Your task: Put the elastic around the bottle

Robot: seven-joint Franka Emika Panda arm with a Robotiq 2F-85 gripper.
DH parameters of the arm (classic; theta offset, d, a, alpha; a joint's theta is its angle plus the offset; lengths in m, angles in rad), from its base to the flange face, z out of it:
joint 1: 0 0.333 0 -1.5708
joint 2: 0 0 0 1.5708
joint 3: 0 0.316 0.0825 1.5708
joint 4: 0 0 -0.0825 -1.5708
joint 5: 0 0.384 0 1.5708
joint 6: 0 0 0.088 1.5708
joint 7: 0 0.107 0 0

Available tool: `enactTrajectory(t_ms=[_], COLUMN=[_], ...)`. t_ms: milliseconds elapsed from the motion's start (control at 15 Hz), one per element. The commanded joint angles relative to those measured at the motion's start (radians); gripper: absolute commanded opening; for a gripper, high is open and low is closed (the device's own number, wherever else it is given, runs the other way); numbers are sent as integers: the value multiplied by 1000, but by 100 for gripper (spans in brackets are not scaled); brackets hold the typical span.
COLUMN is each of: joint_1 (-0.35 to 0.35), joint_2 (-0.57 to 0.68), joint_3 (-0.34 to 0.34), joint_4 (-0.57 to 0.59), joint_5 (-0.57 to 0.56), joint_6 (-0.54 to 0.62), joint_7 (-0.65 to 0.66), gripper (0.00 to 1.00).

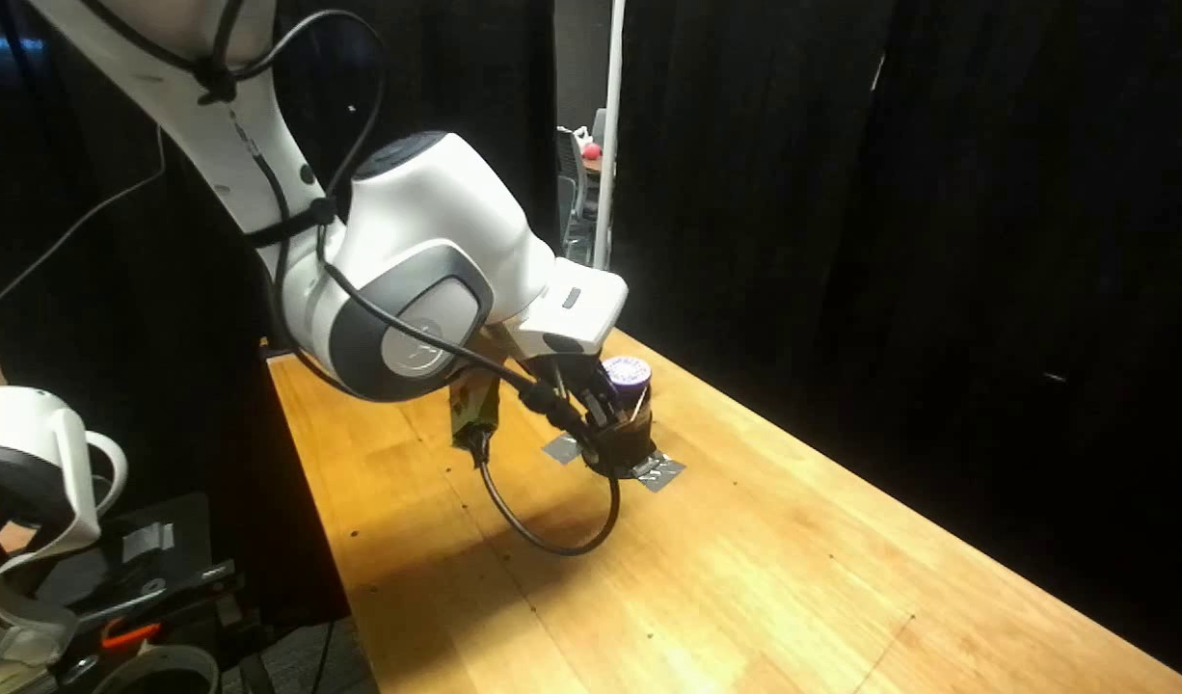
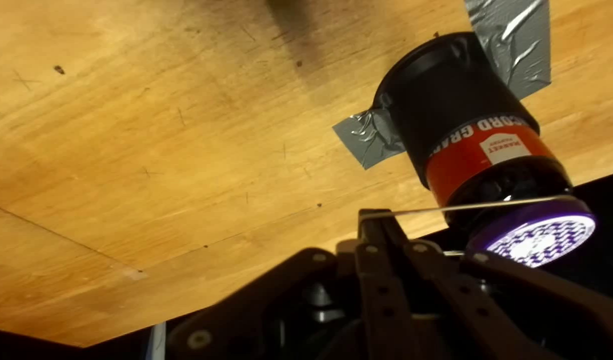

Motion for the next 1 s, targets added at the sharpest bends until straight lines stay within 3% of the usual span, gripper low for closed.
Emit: enactTrajectory(t_ms=[0,333,533,800,867,933], joint_1=[157,285,375,436,320,310], joint_2=[92,178,238,295,272,279], joint_3=[-99,-106,-147,-165,-14,10], joint_4=[-17,1,19,34,52,61], joint_5=[136,261,379,496,634,674], joint_6=[140,225,302,393,431,461], joint_7=[-3,-18,-36,-49,-206,-236], gripper=[6,7,5,6,8,6])
